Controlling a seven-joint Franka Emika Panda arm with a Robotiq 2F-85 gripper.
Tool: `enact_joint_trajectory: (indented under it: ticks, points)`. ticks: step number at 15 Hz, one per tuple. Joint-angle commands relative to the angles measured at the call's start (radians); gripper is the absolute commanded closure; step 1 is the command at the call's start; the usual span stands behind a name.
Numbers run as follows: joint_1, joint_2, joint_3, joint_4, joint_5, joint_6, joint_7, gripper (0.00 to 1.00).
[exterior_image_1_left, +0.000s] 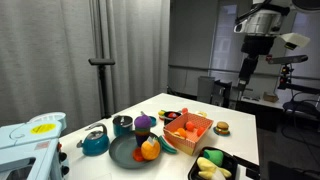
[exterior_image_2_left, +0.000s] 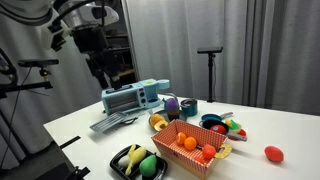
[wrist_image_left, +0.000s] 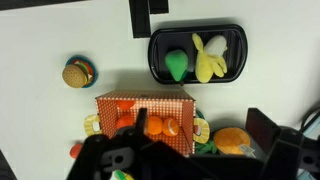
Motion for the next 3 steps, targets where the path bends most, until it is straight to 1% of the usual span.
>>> enact_joint_trajectory:
  ticks: [1, 3]
  points:
    - [0.003, 0.001, -0.002, 0.002, -0.001, -0.003, 0.002, 0.00]
    - [0.003, 0.001, -0.002, 0.002, -0.001, -0.003, 0.002, 0.00]
